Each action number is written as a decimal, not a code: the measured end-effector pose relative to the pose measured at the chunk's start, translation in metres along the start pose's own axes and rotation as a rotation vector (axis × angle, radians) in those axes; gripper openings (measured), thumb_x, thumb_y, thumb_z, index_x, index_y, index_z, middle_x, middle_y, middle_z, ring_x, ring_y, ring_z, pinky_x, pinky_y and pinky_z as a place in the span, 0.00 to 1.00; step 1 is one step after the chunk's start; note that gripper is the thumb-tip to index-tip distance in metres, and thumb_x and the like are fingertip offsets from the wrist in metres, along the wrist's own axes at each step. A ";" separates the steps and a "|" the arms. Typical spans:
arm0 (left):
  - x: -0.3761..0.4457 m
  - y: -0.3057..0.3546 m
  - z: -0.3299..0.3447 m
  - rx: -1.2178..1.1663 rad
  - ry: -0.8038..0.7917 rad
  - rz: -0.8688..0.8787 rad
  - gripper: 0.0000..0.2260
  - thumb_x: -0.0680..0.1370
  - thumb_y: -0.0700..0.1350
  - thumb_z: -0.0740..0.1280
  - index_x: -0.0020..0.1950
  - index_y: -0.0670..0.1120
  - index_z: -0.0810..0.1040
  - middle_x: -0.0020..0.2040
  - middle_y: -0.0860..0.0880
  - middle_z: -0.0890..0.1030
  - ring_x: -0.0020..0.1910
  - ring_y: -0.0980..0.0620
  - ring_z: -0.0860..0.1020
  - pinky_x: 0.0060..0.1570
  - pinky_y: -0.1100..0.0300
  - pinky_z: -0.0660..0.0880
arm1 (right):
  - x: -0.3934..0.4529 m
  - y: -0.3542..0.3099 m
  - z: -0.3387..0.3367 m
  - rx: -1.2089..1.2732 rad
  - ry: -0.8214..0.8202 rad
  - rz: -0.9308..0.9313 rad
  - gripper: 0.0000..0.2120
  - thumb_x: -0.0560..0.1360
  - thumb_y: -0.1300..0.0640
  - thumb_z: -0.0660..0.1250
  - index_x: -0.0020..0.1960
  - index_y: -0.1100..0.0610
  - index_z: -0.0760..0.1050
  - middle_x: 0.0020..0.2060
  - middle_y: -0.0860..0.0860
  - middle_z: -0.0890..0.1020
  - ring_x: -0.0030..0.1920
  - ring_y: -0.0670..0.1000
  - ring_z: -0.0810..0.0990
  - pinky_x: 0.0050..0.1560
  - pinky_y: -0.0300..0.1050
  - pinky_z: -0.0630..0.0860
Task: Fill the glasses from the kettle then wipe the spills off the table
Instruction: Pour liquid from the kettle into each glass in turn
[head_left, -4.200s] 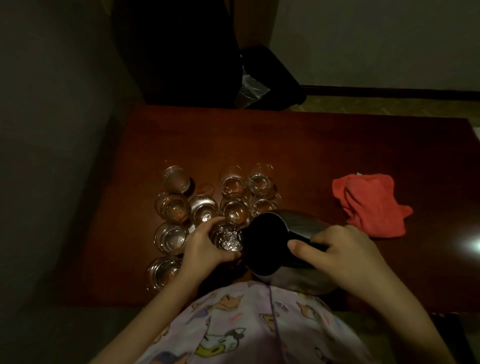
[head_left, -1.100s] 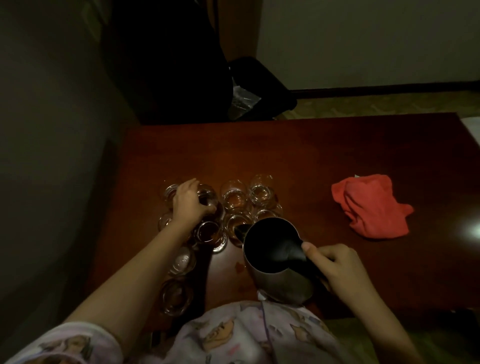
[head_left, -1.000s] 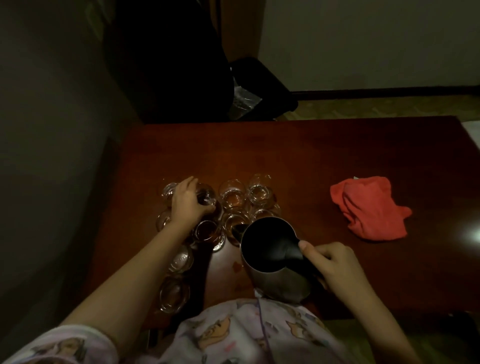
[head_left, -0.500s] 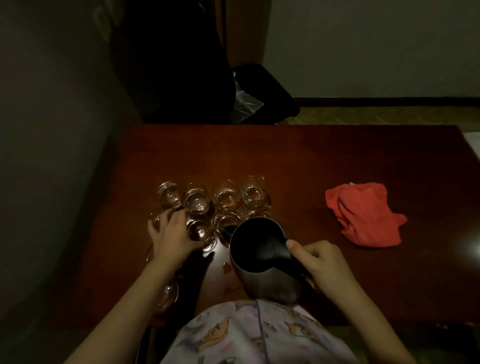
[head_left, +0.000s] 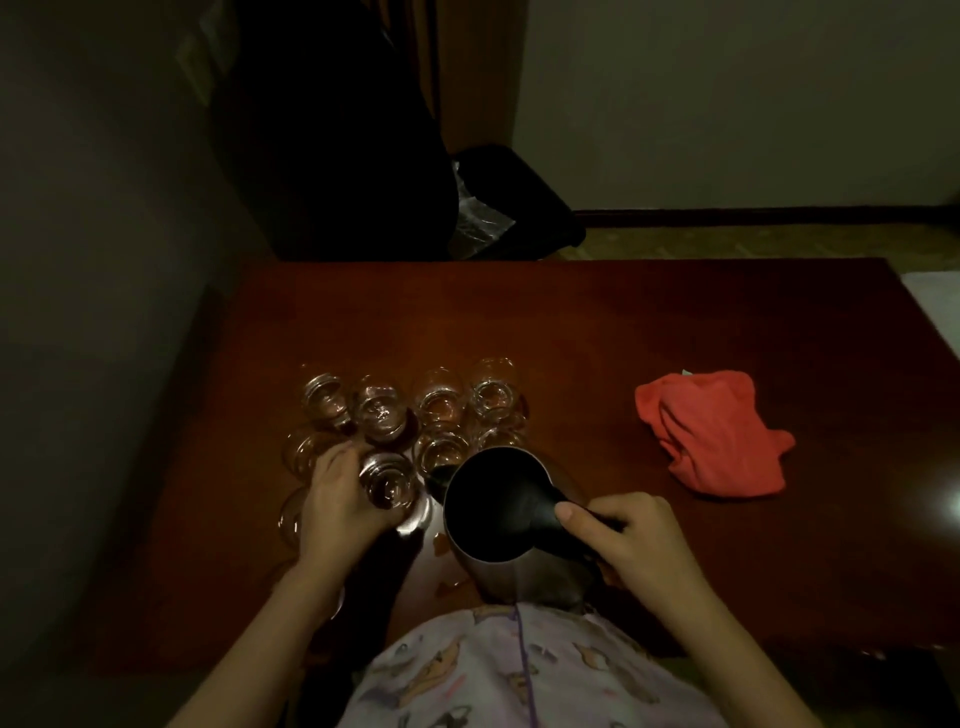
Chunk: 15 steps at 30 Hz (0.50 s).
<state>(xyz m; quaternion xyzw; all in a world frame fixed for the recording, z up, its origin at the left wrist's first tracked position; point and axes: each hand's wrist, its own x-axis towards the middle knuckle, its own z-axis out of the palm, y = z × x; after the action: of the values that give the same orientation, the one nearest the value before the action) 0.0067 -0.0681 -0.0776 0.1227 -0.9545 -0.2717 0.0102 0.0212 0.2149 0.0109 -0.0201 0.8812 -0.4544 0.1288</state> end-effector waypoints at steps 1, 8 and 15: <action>-0.006 0.000 -0.001 -0.037 0.010 0.026 0.33 0.59 0.48 0.80 0.61 0.47 0.72 0.62 0.48 0.72 0.63 0.48 0.69 0.56 0.57 0.68 | -0.001 -0.001 0.001 0.029 0.003 0.006 0.30 0.63 0.34 0.62 0.21 0.60 0.66 0.15 0.51 0.67 0.18 0.46 0.67 0.25 0.40 0.60; -0.030 0.010 0.003 -0.292 0.003 0.040 0.35 0.57 0.46 0.81 0.61 0.51 0.72 0.56 0.56 0.74 0.54 0.57 0.72 0.50 0.69 0.68 | -0.003 -0.004 0.000 0.038 -0.021 -0.010 0.30 0.63 0.35 0.63 0.25 0.65 0.70 0.18 0.53 0.69 0.20 0.48 0.68 0.27 0.44 0.60; -0.037 0.008 0.011 -0.296 -0.056 0.031 0.37 0.56 0.45 0.81 0.62 0.49 0.73 0.58 0.53 0.75 0.55 0.59 0.72 0.47 0.76 0.63 | -0.001 -0.011 -0.007 -0.100 -0.062 -0.074 0.23 0.63 0.37 0.59 0.22 0.55 0.65 0.18 0.51 0.65 0.21 0.46 0.64 0.28 0.46 0.57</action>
<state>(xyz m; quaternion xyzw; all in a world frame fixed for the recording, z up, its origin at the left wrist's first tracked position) 0.0400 -0.0472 -0.0815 0.0973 -0.9056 -0.4128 0.0058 0.0193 0.2143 0.0236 -0.0732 0.8970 -0.4135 0.1378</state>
